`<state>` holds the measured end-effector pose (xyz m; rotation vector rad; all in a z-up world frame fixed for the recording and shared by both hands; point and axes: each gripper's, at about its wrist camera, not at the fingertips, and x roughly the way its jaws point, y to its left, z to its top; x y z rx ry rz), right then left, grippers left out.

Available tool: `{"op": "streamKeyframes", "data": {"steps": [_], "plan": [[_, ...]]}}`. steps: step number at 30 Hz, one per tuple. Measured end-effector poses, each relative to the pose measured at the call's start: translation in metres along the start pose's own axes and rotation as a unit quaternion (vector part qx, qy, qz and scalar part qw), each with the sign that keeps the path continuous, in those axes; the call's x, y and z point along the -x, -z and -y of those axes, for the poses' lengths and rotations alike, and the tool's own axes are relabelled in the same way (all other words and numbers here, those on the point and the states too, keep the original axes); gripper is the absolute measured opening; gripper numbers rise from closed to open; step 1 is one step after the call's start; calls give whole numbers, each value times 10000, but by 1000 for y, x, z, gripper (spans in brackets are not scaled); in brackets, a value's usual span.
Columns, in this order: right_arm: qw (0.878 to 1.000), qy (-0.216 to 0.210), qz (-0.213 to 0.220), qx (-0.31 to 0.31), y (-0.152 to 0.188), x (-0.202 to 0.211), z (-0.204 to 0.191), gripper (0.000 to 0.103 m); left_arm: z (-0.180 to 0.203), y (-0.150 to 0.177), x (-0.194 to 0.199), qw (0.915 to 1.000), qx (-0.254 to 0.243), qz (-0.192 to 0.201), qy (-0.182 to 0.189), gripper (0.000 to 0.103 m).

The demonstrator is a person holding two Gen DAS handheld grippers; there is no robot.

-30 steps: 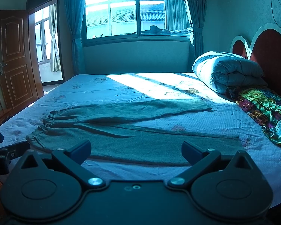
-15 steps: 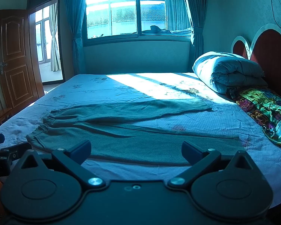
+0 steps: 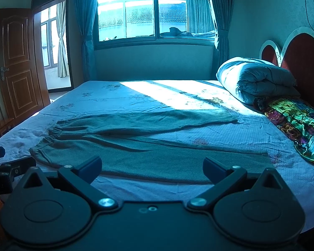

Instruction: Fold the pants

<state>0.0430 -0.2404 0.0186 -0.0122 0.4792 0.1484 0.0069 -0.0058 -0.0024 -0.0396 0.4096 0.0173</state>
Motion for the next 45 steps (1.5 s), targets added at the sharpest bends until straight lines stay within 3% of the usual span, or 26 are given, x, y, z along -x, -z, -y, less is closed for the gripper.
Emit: {"op": "streamKeyframes", "data": {"steps": [8, 15, 19, 26, 30, 33, 35, 38, 42, 45], "plan": [[9996, -180, -222, -67, 9, -22, 10, 97, -10, 5, -25, 9995, 149, -230, -185, 103], [9981, -612, -106, -45, -11, -61, 22, 96, -75, 0, -84, 9953, 453, -673, -533, 103], [9973, -717, -96, 101, -41, -108, 18, 87, -119, -20, -131, 9932, 151, -809, -823, 103], [9972, -646, -76, 378, -100, -219, 10, 84, -219, -60, -253, 9878, 601, -1256, -699, 103], [9962, -712, -240, 451, -122, -294, 2, 81, -256, -72, -332, 9850, 253, -1376, -1013, 103], [9955, -715, -467, 411, -129, -348, -2, 74, -292, -73, -391, 9839, 398, -1467, -939, 102], [9939, -734, -619, 542, -132, -385, -9, 73, -311, -69, -429, 9809, 457, -1655, -919, 85], [9913, -727, -769, 777, -135, -436, -18, 64, -330, -61, -483, 9768, 311, -1908, -925, 78], [9896, -760, -931, 795, -135, -484, -21, 61, -343, -53, -533, 9759, 295, -2061, -650, 78], [9887, -776, -981, 824, -133, -508, -21, 61, -344, -50, -552, 9779, 406, -2039, -208, 78]]}}
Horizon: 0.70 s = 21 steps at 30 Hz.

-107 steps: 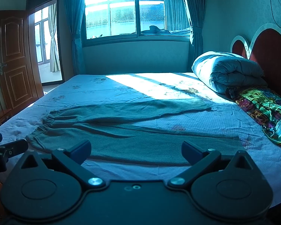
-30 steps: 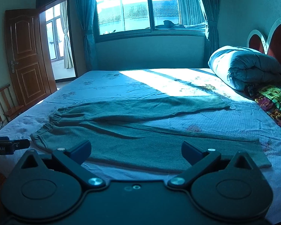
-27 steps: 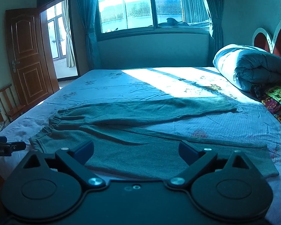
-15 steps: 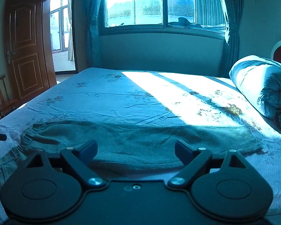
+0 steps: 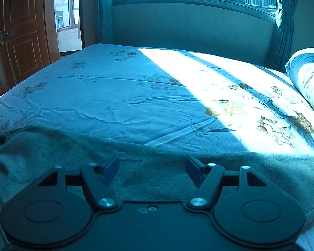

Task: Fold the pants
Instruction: 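Grasp the pants waistband with the left tool while the right tool grasps the leg hem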

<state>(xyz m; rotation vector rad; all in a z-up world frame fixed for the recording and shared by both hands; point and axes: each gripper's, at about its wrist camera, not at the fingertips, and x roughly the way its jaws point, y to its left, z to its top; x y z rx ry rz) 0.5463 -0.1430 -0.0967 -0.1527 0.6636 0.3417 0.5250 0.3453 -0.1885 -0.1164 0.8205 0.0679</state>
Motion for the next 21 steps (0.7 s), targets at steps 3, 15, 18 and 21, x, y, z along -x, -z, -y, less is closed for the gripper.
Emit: {"op": "streamKeyframes", "data": {"steps": [3, 15, 18, 21], "plan": [[10000, -38, -35, -66, 4, -9, 7, 62, 11, 2, -11, 9996, -248, 32, 87, 78], [9923, -295, -394, 1140, -8, -68, 23, 49, 4, 2, 5, 9981, 47, 230, 564, 26], [9864, -407, -564, 1487, -13, -84, 30, 50, 5, 0, 2, 9983, -31, 164, 567, 26], [9841, -614, -829, 1446, -13, -100, 39, 54, 6, -2, -2, 9987, -66, 151, 490, 36]]}}
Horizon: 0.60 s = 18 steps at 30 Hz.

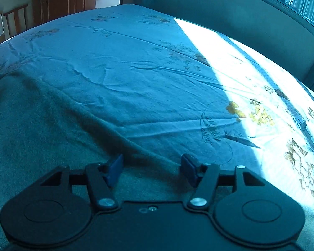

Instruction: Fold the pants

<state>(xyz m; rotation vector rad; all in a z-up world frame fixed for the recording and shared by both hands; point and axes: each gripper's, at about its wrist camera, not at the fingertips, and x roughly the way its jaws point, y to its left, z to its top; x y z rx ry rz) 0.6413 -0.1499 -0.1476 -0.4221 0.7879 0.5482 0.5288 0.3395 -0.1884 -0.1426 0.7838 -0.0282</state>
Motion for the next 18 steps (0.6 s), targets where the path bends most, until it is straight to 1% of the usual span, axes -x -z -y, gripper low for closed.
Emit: {"op": "streamKeyframes", "data": {"steps": [2, 3, 4, 5, 6, 8, 9, 11, 13, 15, 18], "plan": [[9999, -143, -63, -12, 1, -3, 2, 53, -1, 0, -3, 10000, -22, 1, 13, 38], [9996, -255, -125, -66, 1, -5, 2, 39, -2, 0, -4, 10000, 25, -7, 37, 38], [9996, -247, -157, -42, 0, -5, 0, 16, -5, 0, -5, 9999, 122, -18, 103, 33], [9997, -117, -202, -4, -2, -5, -3, 3, -8, 0, -5, 9996, 168, 14, 210, 24], [9998, -43, -210, -10, -3, -4, -5, 0, -8, 0, -5, 9995, 185, 35, 249, 23], [9999, -3, -65, -130, -2, 9, -5, 0, -4, 0, 0, 9997, 130, 136, 175, 20], [9998, -3, 36, -196, -1, 18, -5, 0, -1, 1, 6, 9995, 42, 265, 151, 20], [9994, -17, 251, -237, 2, 43, -5, 0, -4, 0, 20, 9984, 65, 504, 237, 20], [9991, -12, 400, -167, 5, 73, -11, 0, -6, -1, 43, 9949, 54, 872, 506, 20], [9990, 26, 456, -24, 10, 99, -20, 0, -6, -2, 66, 9908, -75, 1164, 688, 20], [9985, 53, 530, 98, 23, 139, -36, 0, -6, 4, 101, 9850, -226, 1415, 959, 20]]}}
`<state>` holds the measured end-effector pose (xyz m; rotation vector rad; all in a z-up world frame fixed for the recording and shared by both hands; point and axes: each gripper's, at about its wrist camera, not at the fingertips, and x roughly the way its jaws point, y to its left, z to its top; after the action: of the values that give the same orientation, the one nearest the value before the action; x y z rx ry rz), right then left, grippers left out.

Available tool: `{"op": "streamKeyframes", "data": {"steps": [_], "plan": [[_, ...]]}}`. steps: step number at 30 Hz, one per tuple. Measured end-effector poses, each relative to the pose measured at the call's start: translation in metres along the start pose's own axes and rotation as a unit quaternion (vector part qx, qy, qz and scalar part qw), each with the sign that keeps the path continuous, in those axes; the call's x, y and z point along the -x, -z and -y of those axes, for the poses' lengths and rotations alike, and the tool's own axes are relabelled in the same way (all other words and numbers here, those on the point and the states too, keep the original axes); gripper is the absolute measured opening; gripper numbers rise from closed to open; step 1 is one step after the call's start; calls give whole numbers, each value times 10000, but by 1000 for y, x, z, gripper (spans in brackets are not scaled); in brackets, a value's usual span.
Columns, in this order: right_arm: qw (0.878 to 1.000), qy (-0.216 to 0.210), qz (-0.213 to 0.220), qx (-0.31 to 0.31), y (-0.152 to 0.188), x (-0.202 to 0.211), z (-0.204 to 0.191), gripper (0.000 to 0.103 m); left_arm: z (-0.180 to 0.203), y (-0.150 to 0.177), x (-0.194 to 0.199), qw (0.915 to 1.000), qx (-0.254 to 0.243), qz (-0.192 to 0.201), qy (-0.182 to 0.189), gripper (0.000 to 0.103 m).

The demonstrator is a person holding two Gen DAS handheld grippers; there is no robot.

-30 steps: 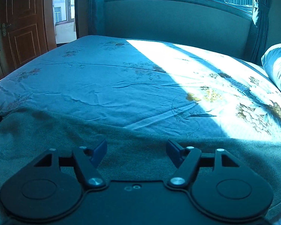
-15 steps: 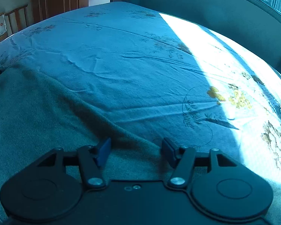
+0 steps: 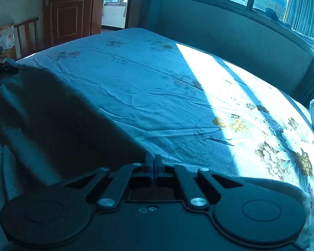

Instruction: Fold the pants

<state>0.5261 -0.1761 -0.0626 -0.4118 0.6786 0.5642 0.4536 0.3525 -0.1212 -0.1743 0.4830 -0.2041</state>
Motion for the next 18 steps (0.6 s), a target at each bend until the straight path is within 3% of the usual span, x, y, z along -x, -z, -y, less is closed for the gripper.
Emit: {"op": "streamKeyframes", "data": {"steps": [7, 9, 10, 11, 12, 17, 18], "plan": [[9994, 41, 77, 345, 59, 82, -57, 0, 15, 35, 72, 9984, -402, 19, 392, 22], [9987, 182, 55, 478, 82, 94, -75, 0, 16, 56, 95, 9992, -147, -103, 351, 30], [9990, 231, 24, 371, 96, 102, -83, 4, 14, 67, 107, 9994, 35, -157, 320, 45], [9992, 277, 75, 269, 108, 111, -89, 7, 13, 77, 117, 9992, 205, -203, 259, 57], [9992, 318, 155, 180, 117, 118, -93, 9, 12, 88, 127, 9987, 383, -292, 170, 60], [9962, 666, 537, -139, 142, 140, -115, 26, 26, 126, 157, 9914, 817, -802, -640, 60], [9957, 710, 575, -176, 144, 140, -119, 35, 29, 131, 161, 9897, 970, -805, -677, 60]]}}
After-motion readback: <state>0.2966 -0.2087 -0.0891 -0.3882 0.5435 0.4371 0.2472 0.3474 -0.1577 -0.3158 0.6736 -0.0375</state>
